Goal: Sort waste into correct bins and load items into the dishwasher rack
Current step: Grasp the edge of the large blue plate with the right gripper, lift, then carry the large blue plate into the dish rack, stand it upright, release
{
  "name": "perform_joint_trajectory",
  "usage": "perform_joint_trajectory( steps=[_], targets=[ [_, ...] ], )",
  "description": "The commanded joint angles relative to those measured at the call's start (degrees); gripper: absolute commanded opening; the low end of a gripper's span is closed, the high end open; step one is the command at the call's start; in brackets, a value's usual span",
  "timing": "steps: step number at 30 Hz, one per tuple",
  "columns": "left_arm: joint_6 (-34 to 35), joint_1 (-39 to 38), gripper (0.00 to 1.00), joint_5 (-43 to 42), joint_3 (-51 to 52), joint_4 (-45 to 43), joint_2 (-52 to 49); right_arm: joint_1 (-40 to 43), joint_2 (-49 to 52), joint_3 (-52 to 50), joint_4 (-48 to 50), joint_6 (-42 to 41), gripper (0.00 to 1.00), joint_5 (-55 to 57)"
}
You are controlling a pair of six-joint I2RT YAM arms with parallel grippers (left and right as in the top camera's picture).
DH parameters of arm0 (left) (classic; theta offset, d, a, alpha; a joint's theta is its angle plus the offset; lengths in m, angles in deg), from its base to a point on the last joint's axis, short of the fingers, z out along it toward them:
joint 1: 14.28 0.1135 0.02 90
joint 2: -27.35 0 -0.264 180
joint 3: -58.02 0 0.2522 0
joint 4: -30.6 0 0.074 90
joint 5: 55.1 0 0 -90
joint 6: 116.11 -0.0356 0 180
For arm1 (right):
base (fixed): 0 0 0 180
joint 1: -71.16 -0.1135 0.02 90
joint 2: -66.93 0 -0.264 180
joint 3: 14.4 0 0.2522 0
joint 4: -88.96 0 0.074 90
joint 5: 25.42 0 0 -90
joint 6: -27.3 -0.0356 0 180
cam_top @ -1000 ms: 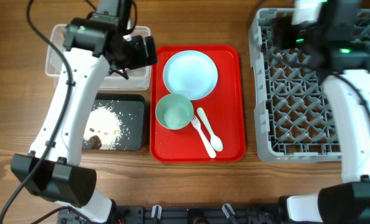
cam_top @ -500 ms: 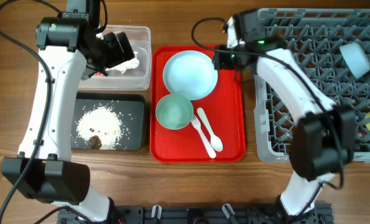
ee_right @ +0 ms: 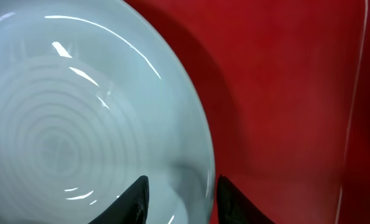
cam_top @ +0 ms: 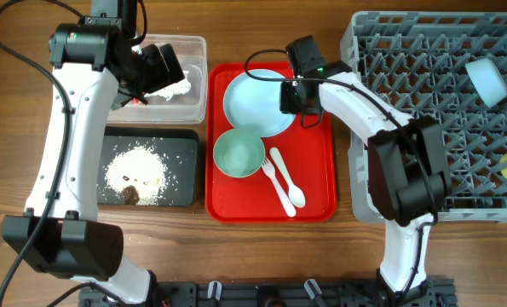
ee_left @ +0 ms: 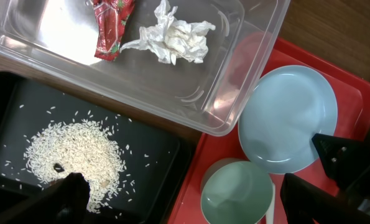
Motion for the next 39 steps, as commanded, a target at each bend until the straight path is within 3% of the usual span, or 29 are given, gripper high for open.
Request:
perform_joint_trajectory(
  steps=[1, 6, 10, 17, 24, 33, 39],
  targets=[
    [0.96, 0.04, 1.0, 0.31, -0.17, 0.15, 0.22, -0.13, 2.36, -0.07, 0.31, -3.3, 0.29, 2.62],
    [0.96, 0.04, 1.0, 0.31, -0.17, 0.15, 0.22, 0.13, 2.19, 0.22, 0.94, -4.26, 0.06, 5.18],
    [0.96, 0.04, 1.0, 0.31, -0.17, 0.13, 0.22, 1.99, -0.44, 1.88, 0.74, -3.34, 0.04, 7.02],
    [0.96, 0.04, 1.0, 0.31, -0.17, -0.04, 0.22, 7.89, -13.64, 7.85, 1.27, 10.08, 0.04, 8.79],
    [0.94, 0.04, 1.0, 0.31, -0.17, -0.07, 0.22, 15.78, -28.37, 7.93, 6.62, 32.65, 0.04, 20.44],
    [0.96, 0.04, 1.0, 0.31, -0.17, -0.26, 0.22, 23.61, -29.05, 7.48, 15.76, 65.53, 0.04, 43.32],
    [0.96, 0.04, 1.0, 0.31, -0.17, -0.24, 0.22, 26.43, -24.26, 6.51, 19.17, 70.16, 0.04, 48.02]
  ],
)
